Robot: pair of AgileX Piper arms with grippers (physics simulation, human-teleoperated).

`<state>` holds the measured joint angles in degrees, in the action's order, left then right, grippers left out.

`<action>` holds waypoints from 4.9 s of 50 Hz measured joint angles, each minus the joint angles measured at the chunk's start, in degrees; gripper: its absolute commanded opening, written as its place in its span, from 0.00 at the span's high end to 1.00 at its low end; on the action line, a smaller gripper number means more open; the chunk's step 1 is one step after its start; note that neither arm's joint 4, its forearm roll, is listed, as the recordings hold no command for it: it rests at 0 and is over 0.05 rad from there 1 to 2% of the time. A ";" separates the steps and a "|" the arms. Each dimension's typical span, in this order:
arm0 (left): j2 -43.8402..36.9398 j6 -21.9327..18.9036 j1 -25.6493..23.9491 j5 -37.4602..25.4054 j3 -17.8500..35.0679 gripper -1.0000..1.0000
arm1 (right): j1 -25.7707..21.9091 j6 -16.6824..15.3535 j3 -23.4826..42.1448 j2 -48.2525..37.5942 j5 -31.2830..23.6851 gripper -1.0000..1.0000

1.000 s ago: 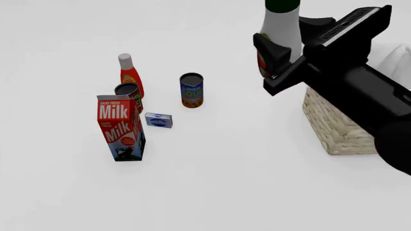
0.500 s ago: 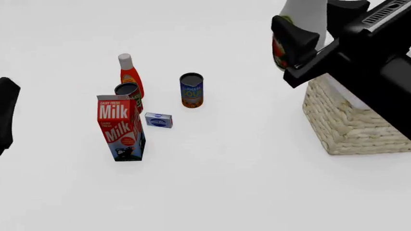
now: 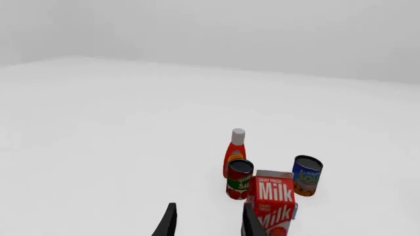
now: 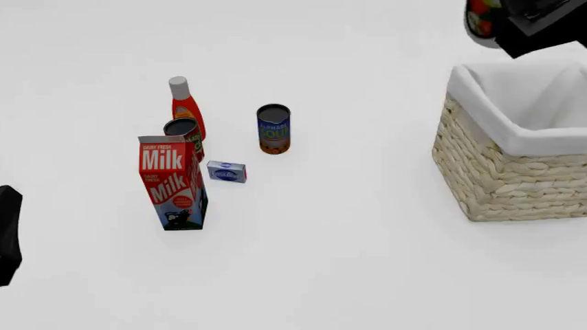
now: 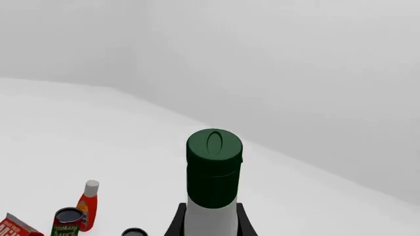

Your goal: Pick the salad dressing and place it in the basket.

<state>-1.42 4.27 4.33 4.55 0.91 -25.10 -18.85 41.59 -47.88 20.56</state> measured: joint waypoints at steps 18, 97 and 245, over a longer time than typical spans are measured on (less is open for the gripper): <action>1.19 0.65 4.20 -4.84 -0.77 0.00 | 8.43 0.58 3.62 1.43 -3.78 1.00; 1.42 0.39 4.77 -9.25 -0.91 0.00 | 37.24 8.96 7.46 -19.45 0.43 1.00; 1.42 1.30 5.87 -11.22 -0.91 0.00 | 38.65 10.23 2.67 -28.71 0.35 1.00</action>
<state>-0.01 5.58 10.20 -6.68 0.00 13.55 -8.61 44.26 -76.58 20.90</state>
